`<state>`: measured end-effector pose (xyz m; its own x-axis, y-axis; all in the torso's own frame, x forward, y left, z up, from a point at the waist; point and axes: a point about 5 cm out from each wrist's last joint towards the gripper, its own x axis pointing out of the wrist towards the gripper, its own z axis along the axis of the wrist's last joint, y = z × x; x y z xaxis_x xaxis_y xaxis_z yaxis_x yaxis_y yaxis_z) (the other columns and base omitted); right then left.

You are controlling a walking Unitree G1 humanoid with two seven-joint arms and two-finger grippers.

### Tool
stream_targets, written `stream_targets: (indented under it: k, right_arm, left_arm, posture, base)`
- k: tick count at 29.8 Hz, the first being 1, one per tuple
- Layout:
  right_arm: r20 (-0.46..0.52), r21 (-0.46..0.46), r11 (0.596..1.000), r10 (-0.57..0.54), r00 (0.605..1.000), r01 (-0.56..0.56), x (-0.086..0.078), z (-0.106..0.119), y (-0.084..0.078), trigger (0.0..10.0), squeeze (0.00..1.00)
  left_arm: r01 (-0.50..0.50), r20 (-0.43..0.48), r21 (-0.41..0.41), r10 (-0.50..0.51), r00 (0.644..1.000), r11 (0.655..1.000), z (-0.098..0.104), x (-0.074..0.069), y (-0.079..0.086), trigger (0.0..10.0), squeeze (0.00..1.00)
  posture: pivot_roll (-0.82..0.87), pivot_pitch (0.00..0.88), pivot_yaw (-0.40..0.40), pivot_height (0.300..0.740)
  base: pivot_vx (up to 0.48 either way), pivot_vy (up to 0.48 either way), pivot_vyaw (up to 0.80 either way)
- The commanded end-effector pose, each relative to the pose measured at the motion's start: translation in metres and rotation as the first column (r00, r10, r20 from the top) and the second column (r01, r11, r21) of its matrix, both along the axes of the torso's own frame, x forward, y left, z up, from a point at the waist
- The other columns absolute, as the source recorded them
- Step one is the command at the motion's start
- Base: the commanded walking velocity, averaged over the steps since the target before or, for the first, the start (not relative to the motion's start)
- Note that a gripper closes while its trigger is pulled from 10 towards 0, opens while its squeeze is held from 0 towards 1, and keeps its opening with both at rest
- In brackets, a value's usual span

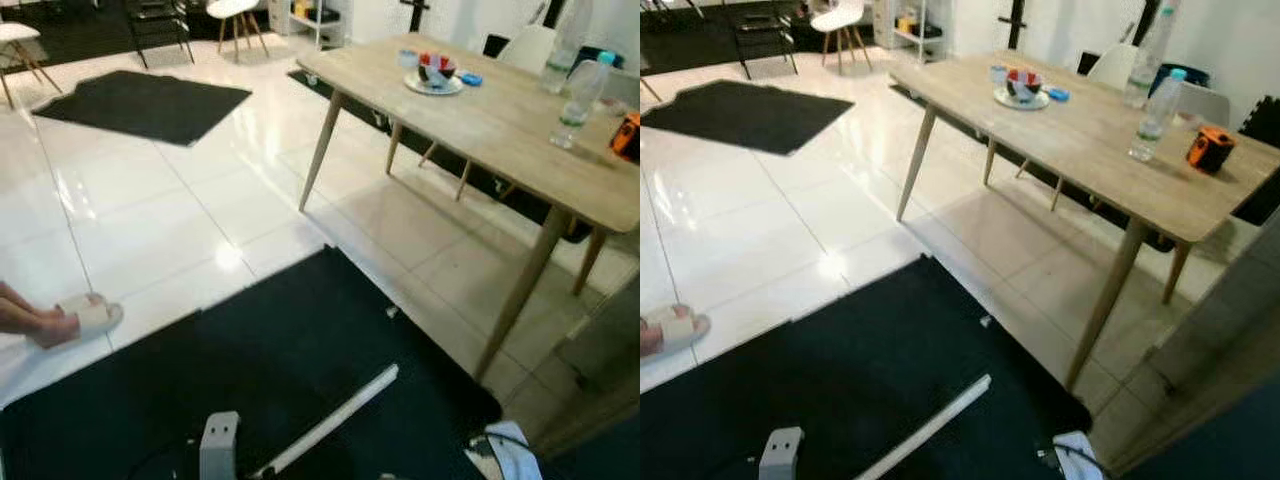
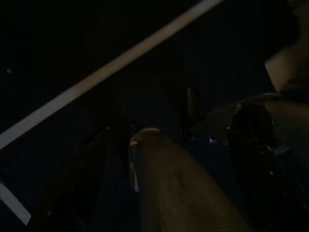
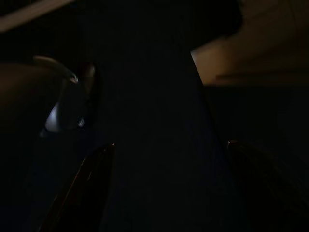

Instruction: Restocking fridge

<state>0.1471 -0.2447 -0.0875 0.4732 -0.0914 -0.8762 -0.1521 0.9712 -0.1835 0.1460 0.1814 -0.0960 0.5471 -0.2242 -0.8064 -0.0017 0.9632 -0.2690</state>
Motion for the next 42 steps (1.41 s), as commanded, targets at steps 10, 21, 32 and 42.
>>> stream_targets:
  k: [10, 21, 32, 42]
  right_arm:
    - [-0.010, -0.006, 1.000, -0.020, 1.000, 0.020, 0.0008, 0.0006, -0.0023, 10.0, 0.00]
    - [-0.016, -0.006, 1.000, -0.026, 1.000, 0.026, 0.0003, 0.0004, -0.0030, 10.0, 0.00]
    - [-0.006, -0.006, 1.000, -0.027, 1.000, 0.027, 0.0016, 0.0009, -0.0027, 10.0, 0.00]
    - [-0.009, -0.006, 1.000, -0.027, 1.000, 0.027, 0.0015, 0.0007, -0.0021, 10.0, 0.00]
  left_arm:
    - [0.006, -0.012, 0.001, -0.006, 1.000, 1.000, -0.0018, -0.0048, -0.0010, 10.0, 0.00]
    - [0.007, -0.013, -0.002, -0.007, 1.000, 1.000, -0.0021, -0.0051, -0.0027, 10.0, 0.00]
    - [0.009, -0.013, -0.002, -0.009, 1.000, 1.000, -0.0022, -0.0050, -0.0031, 10.0, 0.00]
    - [0.011, -0.013, 0.000, -0.011, 1.000, 1.000, -0.0021, -0.0049, -0.0028, 10.0, 0.00]
  posture:
    - [-0.03, 0.020, -0.015, 0.740]
    - [-0.03, 0.020, -0.017, 0.740]
    - [-0.03, 0.020, -0.017, 0.740]
    - [-0.03, 0.019, -0.017, 0.740]
  base:
    - [0.360, 0.000, -0.08]
    - [0.360, 0.000, -0.75]
    - [0.363, 0.000, -0.14]
    - [0.393, 0.000, 0.00]
